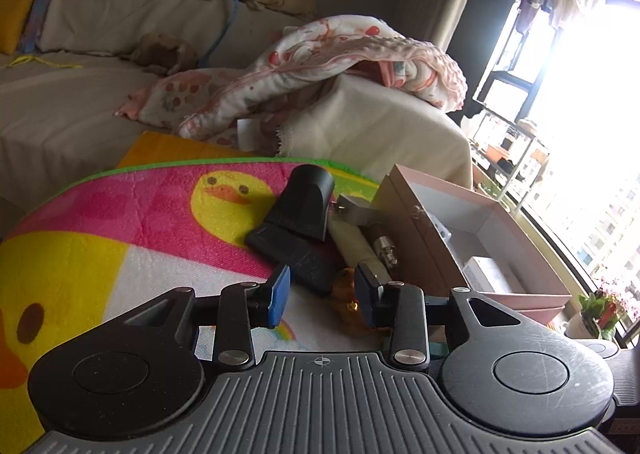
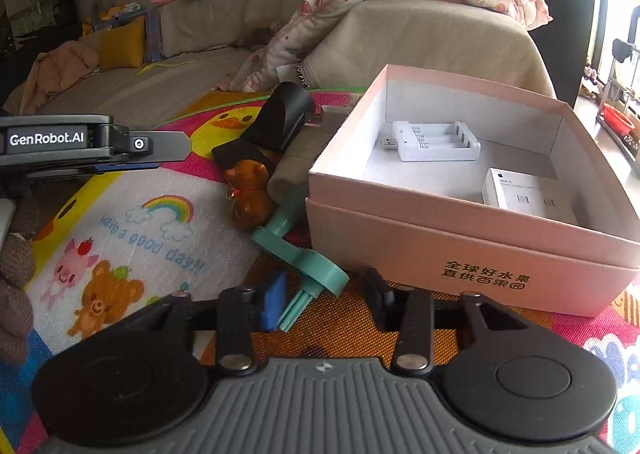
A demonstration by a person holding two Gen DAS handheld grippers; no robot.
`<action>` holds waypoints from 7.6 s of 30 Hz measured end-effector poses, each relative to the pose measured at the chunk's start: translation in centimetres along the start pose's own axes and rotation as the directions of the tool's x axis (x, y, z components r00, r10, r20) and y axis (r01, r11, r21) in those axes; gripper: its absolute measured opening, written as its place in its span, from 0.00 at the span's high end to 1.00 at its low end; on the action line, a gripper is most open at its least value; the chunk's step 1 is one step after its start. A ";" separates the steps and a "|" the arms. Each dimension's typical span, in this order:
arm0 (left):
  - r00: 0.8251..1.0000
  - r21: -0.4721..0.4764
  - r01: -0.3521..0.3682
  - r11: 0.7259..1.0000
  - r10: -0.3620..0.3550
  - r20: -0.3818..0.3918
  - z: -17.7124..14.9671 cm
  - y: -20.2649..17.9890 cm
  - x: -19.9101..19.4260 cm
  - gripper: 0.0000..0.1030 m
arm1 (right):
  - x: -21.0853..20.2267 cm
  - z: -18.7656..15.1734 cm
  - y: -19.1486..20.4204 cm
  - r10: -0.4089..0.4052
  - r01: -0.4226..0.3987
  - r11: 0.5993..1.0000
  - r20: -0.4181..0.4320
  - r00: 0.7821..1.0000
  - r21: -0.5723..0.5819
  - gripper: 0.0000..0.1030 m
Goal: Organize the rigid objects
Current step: 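Reach the left tool to the bear figurine while right reaches the teal crank toy, then grasp the bear figurine with left while right grasps the teal crank toy, then lower the bear into the pink box with left while right drops the crank in, then grasp the black curved stand with the right tool, then set the black stand on the mat with right while left grasps the black block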
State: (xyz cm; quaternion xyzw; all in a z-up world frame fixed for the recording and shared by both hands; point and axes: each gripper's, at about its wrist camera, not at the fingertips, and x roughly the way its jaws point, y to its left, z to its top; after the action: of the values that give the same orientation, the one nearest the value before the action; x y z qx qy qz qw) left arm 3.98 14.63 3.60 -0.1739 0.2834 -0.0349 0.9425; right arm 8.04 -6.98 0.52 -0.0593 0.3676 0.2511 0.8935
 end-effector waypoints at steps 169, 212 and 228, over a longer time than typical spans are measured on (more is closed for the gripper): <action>0.971 -0.204 -0.054 0.977 0.099 0.216 1.5 7.0 0.6 0.67 | 11.9 17.2 4.3 -0.006 0.023 0.995 -0.177 0.984 0.096 0.30; 0.953 0.067 0.202 0.977 -0.180 -0.243 3.6 4.0 9.1 0.69 | -6.5 -3.8 -7.5 0.087 -0.091 0.964 0.026 0.996 0.250 0.48; 0.969 0.450 0.106 0.887 0.009 -0.246 -1.6 -3.6 5.4 0.55 | -5.4 -5.9 -5.0 -0.016 0.009 0.992 0.050 0.999 0.124 0.21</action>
State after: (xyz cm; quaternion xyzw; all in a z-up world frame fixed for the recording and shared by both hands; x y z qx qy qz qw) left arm 7.72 9.83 0.79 0.0524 0.3751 -0.1454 0.9140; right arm 3.53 -15.19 -0.36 0.0001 0.3590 0.2237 0.9062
